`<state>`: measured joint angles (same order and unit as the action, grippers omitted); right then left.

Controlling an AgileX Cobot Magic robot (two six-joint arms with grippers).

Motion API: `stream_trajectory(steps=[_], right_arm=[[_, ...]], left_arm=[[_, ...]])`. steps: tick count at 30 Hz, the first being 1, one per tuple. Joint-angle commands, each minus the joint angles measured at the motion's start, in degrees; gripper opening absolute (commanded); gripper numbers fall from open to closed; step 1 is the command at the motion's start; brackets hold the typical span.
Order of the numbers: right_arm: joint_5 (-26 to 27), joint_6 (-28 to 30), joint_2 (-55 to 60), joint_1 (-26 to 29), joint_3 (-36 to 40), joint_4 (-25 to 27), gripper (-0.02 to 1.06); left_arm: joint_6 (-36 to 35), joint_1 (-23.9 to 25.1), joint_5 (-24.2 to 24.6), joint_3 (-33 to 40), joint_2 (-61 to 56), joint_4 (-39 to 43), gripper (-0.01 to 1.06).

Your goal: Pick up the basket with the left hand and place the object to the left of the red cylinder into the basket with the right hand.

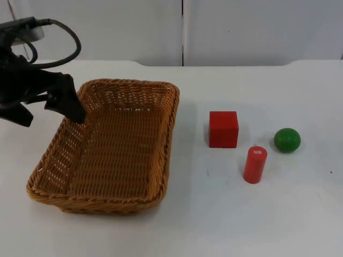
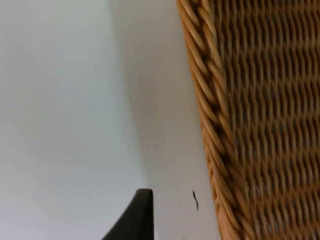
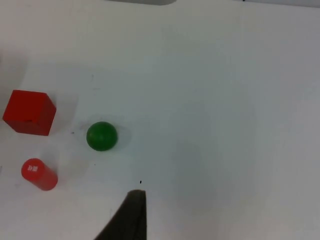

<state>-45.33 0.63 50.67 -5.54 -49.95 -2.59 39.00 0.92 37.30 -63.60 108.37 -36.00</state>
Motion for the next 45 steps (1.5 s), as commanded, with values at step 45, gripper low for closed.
stream_trajectory(steps=[45], right_arm=[[-1.09, 0.47, -0.01, 0.24, -0.29, -0.24, 1.05]], left_arm=[[-11.88, -4.28, -2.33, -10.33, 14.68, 11.42, 0.86]])
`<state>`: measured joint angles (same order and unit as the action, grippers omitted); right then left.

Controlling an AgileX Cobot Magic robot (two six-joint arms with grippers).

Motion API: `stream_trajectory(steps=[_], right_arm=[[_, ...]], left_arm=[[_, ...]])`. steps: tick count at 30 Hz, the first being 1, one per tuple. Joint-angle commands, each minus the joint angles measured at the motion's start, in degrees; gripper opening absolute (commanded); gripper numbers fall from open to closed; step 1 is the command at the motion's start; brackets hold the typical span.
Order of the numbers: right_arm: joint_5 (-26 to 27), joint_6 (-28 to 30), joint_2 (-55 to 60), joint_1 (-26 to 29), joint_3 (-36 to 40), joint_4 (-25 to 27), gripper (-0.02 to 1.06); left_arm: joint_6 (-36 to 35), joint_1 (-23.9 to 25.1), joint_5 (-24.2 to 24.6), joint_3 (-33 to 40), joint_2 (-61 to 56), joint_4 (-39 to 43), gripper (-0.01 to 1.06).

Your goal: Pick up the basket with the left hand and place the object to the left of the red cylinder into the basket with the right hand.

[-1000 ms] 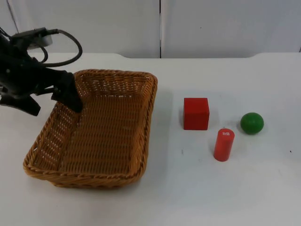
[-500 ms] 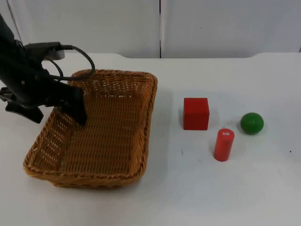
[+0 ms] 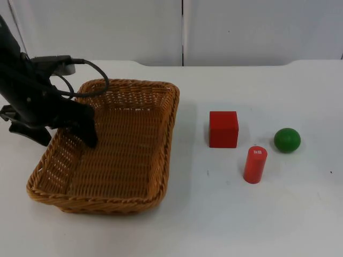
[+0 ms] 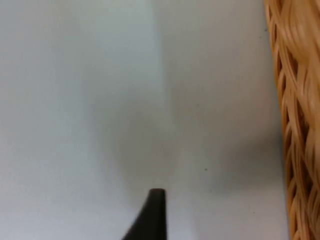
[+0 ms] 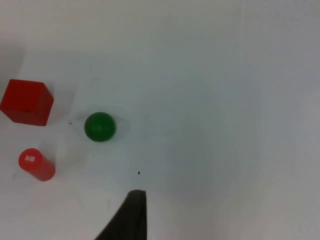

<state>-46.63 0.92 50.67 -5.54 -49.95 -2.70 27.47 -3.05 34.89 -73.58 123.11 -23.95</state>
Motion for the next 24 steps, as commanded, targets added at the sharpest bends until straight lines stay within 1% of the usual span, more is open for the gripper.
stream_trajectory(steps=[1, 2, 4, 5, 6, 9, 10, 14, 15, 16, 17, 20, 24], right_arm=[[0.22, 0.18, -0.01, 0.24, -0.29, -0.13, 1.05], [0.22, 0.18, -0.01, 0.24, -0.29, -0.13, 1.05], [0.22, 0.18, -0.01, 0.24, -0.29, -0.13, 1.05], [0.22, 0.18, -0.01, 0.24, -0.29, -0.13, 1.05], [0.22, 0.18, -0.01, 0.24, -0.29, -0.13, 1.05], [0.22, 0.18, -0.01, 0.24, -0.29, -0.74, 1.05], [0.22, 0.18, -0.01, 0.24, -0.29, -0.74, 1.05], [0.22, 0.18, -0.01, 0.24, -0.29, -1.54, 1.05], [0.22, 0.18, -0.01, 0.24, -0.29, -1.54, 1.05], [0.22, 0.18, -0.01, 0.24, -0.29, -1.54, 1.05], [0.22, 0.18, -0.01, 0.24, -0.29, -1.54, 1.05], [0.22, 0.03, -0.01, 0.24, -0.29, -1.53, 1.05], [0.44, 0.01, -0.01, 0.24, -0.29, -1.53, 1.05]], left_arm=[[-0.34, -0.32, 0.59, -0.36, -0.06, -0.97, 0.8], [-0.34, -0.32, 0.89, -0.36, -0.06, -1.23, 0.75], [-0.71, -0.32, 1.22, -0.36, -0.06, -1.37, 0.67], [-0.71, -0.32, 1.22, -0.36, -0.06, -1.37, 0.67], [-0.81, -0.32, 1.4, -0.36, -0.06, -1.37, 0.64], [-0.95, -0.32, 1.75, -0.36, -0.06, -2.82, 0.44], [-0.95, -0.32, 1.75, -0.36, -0.06, -2.82, 0.44], [-1.81, -0.32, 2.45, -0.36, -0.06, -3.57, 0.13], [-1.81, -0.32, 2.45, -0.36, -0.06, -3.57, 0.13], [-1.81, -0.32, 2.59, -0.36, -0.06, -4.03, 0.05], [-1.81, -0.32, 3.12, -0.36, -0.06, -4.57, 0.0], [-1.81, -0.32, 4.2, -0.36, -0.18, -5.1, 0.0], [-3.77, -0.32, 7.69, -0.36, -1.59, -5.47, 0.0]])
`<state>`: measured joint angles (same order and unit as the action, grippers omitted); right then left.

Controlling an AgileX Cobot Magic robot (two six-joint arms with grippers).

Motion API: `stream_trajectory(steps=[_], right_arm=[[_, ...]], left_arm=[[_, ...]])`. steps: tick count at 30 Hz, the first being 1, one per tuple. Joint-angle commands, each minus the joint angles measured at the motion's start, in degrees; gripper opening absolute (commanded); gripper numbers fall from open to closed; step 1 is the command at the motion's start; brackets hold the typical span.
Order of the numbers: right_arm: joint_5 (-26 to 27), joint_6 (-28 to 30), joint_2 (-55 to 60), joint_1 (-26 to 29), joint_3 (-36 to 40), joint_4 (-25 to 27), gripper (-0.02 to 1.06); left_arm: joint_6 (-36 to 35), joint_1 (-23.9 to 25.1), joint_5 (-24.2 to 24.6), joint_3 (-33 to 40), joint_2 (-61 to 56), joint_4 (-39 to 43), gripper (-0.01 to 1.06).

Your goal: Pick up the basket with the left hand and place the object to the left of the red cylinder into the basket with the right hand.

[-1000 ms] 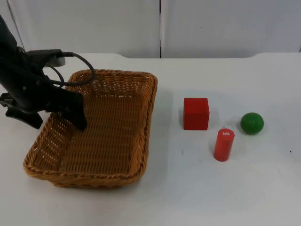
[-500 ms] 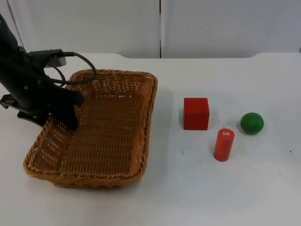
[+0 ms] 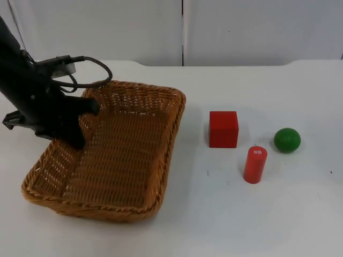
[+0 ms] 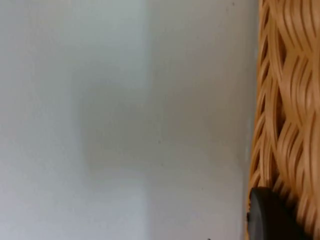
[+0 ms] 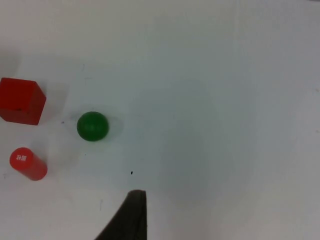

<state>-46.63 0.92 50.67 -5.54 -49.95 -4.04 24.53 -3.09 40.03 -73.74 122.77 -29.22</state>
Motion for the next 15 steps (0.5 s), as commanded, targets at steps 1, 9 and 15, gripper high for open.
stream_trajectory(steps=[1, 9, 15], right_arm=[[0.44, 0.01, -0.01, 0.24, -0.29, -0.19, 1.05], [0.55, 0.01, -0.01, 0.24, -0.29, -0.34, 1.05], [0.55, 0.01, -0.01, 0.24, -0.29, -0.42, 1.05]], left_arm=[[-0.83, -0.28, 2.54, -0.19, -1.26, -0.2, 0.0], [-2.78, -0.15, 9.88, -0.19, -7.39, -0.2, 0.0], [-3.01, -0.15, 13.39, 0.36, -12.21, -2.5, 0.0]])
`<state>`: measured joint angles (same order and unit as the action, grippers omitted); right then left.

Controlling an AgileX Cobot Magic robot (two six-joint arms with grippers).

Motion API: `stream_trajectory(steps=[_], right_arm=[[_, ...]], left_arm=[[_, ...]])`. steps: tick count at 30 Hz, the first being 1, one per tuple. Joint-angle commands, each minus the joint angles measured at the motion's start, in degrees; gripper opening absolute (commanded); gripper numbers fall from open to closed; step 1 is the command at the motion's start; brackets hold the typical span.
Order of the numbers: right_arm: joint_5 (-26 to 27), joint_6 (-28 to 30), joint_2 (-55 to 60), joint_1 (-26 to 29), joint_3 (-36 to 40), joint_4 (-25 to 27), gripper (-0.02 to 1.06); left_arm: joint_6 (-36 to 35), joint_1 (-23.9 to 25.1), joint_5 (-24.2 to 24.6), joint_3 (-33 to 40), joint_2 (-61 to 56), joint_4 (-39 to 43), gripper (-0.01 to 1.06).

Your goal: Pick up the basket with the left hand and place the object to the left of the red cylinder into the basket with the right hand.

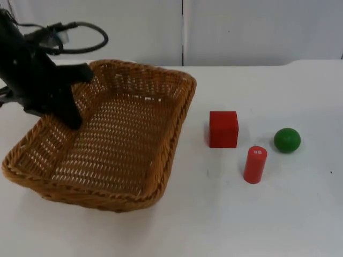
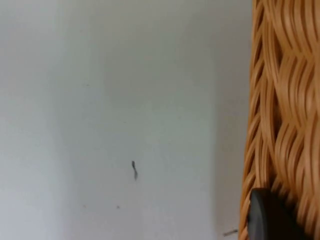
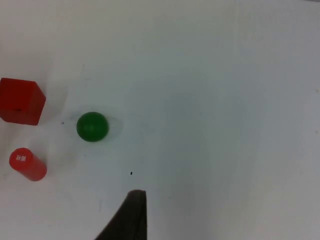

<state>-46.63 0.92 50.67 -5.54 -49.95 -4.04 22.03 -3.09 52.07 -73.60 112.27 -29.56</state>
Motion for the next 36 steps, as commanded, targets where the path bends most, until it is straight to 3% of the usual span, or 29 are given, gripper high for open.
stream_trajectory(steps=[1, 20, 36], right_arm=[[0.55, 0.01, -0.01, 0.24, -0.29, -0.42, 1.05], [-1.63, 0.01, -0.01, 0.24, -0.29, -0.61, 1.05], [-3.15, 0.01, -0.01, 0.24, -0.29, -0.39, 1.05]], left_arm=[[-0.66, -0.15, 1.35, 0.88, -2.81, -2.42, 0.0], [1.6, -0.15, -3.22, 19.82, -19.86, -9.28, 0.0], [2.75, 1.24, -2.71, 26.62, -27.0, -9.41, 0.0]])
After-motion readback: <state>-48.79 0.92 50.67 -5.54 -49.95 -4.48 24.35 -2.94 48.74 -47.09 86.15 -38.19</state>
